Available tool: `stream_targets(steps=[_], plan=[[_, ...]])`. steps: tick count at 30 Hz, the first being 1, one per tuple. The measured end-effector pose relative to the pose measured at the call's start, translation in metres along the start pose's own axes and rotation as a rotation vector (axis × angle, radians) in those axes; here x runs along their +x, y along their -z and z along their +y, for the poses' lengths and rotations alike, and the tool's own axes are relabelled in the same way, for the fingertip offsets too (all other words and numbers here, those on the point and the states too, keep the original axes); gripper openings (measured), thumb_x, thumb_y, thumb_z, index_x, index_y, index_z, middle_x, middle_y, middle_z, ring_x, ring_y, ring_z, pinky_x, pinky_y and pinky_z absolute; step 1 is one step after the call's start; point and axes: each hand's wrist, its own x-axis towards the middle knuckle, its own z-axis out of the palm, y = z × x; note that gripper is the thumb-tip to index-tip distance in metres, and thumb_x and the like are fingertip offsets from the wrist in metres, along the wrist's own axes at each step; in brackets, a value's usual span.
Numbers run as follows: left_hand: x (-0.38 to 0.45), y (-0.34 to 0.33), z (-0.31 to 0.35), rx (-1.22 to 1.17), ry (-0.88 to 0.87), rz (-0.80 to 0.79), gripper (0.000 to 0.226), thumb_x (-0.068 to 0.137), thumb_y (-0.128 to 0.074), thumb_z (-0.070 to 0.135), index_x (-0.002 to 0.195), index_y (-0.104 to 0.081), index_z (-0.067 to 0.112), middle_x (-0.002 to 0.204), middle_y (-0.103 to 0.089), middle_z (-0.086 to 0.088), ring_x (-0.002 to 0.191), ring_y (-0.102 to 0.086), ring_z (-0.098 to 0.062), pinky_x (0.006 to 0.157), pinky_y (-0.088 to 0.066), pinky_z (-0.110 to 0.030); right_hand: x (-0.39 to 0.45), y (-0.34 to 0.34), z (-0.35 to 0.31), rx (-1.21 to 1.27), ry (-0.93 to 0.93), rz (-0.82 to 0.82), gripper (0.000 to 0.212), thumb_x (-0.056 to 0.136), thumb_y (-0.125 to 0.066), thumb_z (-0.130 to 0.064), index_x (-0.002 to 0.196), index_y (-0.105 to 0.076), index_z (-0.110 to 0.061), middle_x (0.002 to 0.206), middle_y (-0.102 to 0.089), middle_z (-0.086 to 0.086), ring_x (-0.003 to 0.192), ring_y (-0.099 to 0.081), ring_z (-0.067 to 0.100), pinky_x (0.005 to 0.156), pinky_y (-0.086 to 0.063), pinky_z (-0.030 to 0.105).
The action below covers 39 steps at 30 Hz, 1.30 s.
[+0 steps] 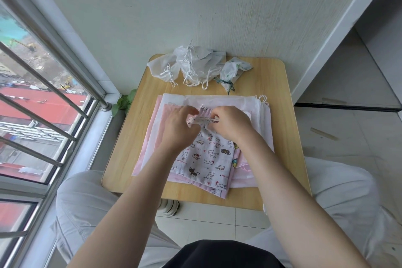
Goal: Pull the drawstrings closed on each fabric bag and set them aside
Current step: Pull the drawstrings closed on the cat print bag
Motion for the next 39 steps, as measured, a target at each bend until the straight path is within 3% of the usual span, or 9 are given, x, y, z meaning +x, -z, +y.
stream_targets(steps=[2, 5, 11, 15, 18, 21, 29, 35, 39], plan=[[-0.002, -0.003, -0.001, 0.055, -0.121, 0.01, 0.02, 0.077, -0.071, 0.009, 0.096, -0.069, 0.012, 0.096, -0.07, 0.004, 0.091, -0.061, -0.012, 0.085, -0.049, -0.03, 0.001, 0.0, -0.001, 0.012, -0.003, -0.005, 0.02, 0.086, -0.069, -0.035, 0.104, -0.067, -0.026, 0.099, -0.067, -0.004, 0.086, -0.061, 0.019, 0.067, -0.043, 0.028], [-0.001, -0.006, -0.005, 0.082, -0.103, 0.058, 0.007, 0.083, -0.074, 0.016, 0.089, -0.071, 0.013, 0.086, -0.071, 0.003, 0.078, -0.062, -0.011, 0.076, -0.054, -0.032, 0.001, -0.003, 0.001, 0.016, -0.011, -0.002, 0.017, 0.085, -0.07, -0.032, 0.101, -0.068, -0.028, 0.1, -0.067, -0.004, 0.09, -0.063, 0.02, 0.067, -0.041, 0.027], [0.001, 0.0, 0.006, 0.194, 0.017, -0.131, 0.021, 0.096, -0.059, 0.032, 0.092, -0.064, 0.012, 0.082, -0.065, 0.003, 0.072, -0.058, -0.013, 0.061, -0.045, -0.023, 0.002, -0.005, 0.007, 0.054, -0.032, 0.008, 0.027, 0.085, -0.069, -0.033, 0.111, -0.067, -0.024, 0.113, -0.067, -0.002, 0.102, -0.062, 0.022, 0.072, -0.041, 0.027], [0.001, 0.006, 0.017, -0.173, 0.257, -0.326, 0.031, 0.1, -0.049, 0.032, 0.089, -0.06, 0.005, 0.064, -0.053, -0.002, 0.055, -0.048, -0.015, 0.053, -0.043, -0.024, 0.001, 0.0, 0.005, 0.126, -0.015, -0.045, 0.011, 0.087, -0.064, -0.034, 0.095, -0.063, -0.027, 0.097, -0.063, -0.006, 0.097, -0.061, 0.019, 0.069, -0.042, 0.028], [0.0, 0.01, 0.02, -0.308, 0.337, -0.373, 0.038, 0.1, -0.048, 0.034, 0.077, -0.063, 0.008, 0.053, -0.039, 0.001, 0.044, -0.034, -0.012, 0.042, -0.035, -0.022, -0.001, 0.004, 0.005, 0.229, -0.037, -0.061, 0.009, 0.087, -0.063, -0.032, 0.093, -0.061, -0.026, 0.1, -0.062, -0.007, 0.097, -0.061, 0.016, 0.08, -0.052, 0.034], [0.0, 0.011, 0.02, -0.315, 0.366, -0.364, 0.032, 0.097, -0.054, 0.031, 0.072, -0.061, 0.012, 0.053, -0.038, 0.004, 0.043, -0.03, -0.01, 0.042, -0.027, -0.021, -0.003, 0.006, 0.007, 0.24, -0.029, -0.055, 0.008, 0.087, -0.066, -0.03, 0.09, -0.061, -0.025, 0.104, -0.061, -0.007, 0.105, -0.058, 0.015, 0.087, -0.051, 0.035], [-0.001, 0.009, 0.019, -0.481, 0.411, -0.266, 0.023, 0.094, -0.057, 0.023, 0.079, -0.067, 0.008, 0.06, -0.057, -0.001, 0.049, -0.044, -0.01, 0.047, -0.032, -0.019, -0.003, 0.002, 0.006, 0.21, -0.025, -0.046, 0.01, 0.086, -0.066, -0.032, 0.091, -0.059, -0.025, 0.096, -0.057, -0.009, 0.098, -0.059, 0.017, 0.083, -0.051, 0.034], [-0.002, 0.006, 0.024, -0.628, 0.304, -0.28, 0.016, 0.096, -0.058, 0.009, 0.099, -0.073, 0.005, 0.072, -0.062, 0.0, 0.057, -0.051, -0.002, 0.049, -0.036, -0.013, 0.0, 0.002, 0.002, 0.201, -0.01, -0.035, 0.014, 0.091, -0.059, -0.028, 0.102, -0.065, -0.021, 0.098, -0.057, -0.004, 0.088, -0.052, 0.016, 0.068, -0.038, 0.027], [-0.002, 0.001, 0.02, -0.679, 0.327, -0.235, 0.014, 0.094, -0.062, 0.014, 0.096, -0.076, 0.012, 0.064, -0.057, 0.0, 0.053, -0.044, -0.005, 0.05, -0.033, -0.015, 0.0, 0.002, 0.002, 0.214, -0.012, -0.053, 0.006, 0.09, -0.061, -0.028, 0.094, -0.062, -0.023, 0.093, -0.056, -0.006, 0.086, -0.052, 0.016, 0.067, -0.036, 0.027]])
